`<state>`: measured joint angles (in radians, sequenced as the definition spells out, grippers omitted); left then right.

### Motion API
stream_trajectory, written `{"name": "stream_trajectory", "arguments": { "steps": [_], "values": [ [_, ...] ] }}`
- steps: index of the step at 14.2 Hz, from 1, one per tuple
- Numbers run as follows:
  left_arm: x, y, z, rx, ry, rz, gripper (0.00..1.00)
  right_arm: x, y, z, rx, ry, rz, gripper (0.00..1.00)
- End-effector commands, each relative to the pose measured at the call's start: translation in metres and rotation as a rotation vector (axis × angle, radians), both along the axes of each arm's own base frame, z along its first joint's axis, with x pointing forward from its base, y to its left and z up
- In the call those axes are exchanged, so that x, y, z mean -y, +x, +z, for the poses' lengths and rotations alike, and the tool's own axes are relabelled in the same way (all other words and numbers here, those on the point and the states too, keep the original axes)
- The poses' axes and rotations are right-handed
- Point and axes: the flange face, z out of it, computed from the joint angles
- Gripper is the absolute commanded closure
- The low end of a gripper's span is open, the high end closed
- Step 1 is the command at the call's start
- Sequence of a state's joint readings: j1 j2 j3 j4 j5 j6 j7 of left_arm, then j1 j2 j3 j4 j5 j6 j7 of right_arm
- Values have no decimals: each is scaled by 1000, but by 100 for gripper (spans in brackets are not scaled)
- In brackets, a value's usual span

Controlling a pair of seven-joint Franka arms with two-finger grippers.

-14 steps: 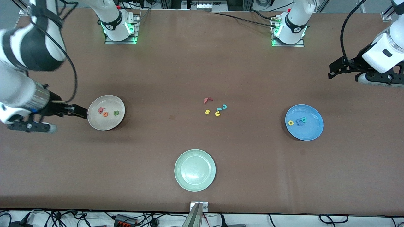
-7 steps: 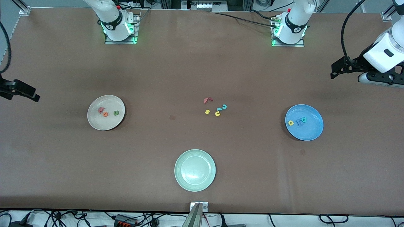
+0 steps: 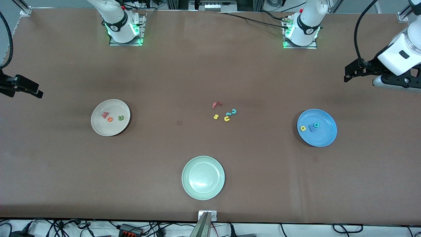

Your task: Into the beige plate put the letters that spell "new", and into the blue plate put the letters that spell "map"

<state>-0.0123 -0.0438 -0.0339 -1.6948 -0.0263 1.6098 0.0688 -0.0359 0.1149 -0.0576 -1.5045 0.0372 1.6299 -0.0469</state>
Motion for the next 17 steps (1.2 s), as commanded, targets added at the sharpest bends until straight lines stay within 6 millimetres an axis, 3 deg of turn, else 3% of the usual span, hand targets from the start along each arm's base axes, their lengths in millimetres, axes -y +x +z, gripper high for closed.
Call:
{"name": "stream_trajectory", "arguments": {
  "steps": [1,3,9,11,17],
  "values": [
    [3,5,3,7,19,-31,0,4,-28,-1,-18,-16,15,0],
    [6,4,2,0,19,-29,0,3,-41,-7,-34,-33,21,0],
    [9,22,-11,41,79,-58,0,1,-45,6,-32,-70,18,0],
    [29,20,-10,47,98,-94,0,-1,-47,10,-23,-68,12,0],
    [22,23,-2,64,95,-82,0,0,-46,10,-18,-66,22,0]
  ]
}}
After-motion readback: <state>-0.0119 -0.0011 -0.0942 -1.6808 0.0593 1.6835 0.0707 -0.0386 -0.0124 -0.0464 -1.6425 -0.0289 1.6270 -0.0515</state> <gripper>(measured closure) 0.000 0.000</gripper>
